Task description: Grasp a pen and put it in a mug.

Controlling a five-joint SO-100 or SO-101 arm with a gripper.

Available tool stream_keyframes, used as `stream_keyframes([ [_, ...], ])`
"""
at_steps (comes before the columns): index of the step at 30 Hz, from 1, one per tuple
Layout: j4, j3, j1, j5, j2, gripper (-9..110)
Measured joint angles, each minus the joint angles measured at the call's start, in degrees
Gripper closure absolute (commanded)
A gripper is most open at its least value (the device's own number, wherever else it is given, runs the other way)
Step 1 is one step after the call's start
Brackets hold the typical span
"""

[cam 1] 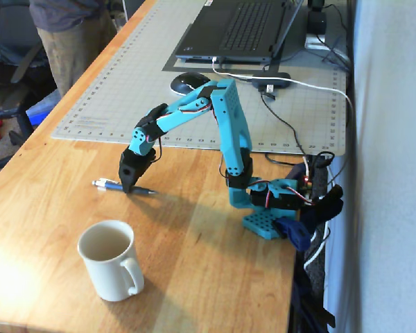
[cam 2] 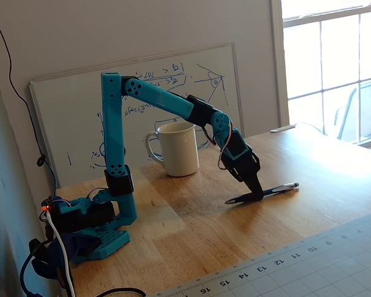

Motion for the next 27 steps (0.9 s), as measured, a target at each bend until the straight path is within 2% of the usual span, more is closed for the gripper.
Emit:
stream_keyframes([
  [9,0.0,0.0,0.1,0.0,1.2,98],
  [15,-0.5,1.1,-0.8,0.0,11.7,98],
  [19,-5.8,5.8,-3.7,-0.1,20.4,98],
  [23,-12.2,10.9,-7.1,-6.9,29.1,98],
  [27,-14.6,16.3,-9.0,-20.9,36.3,98],
])
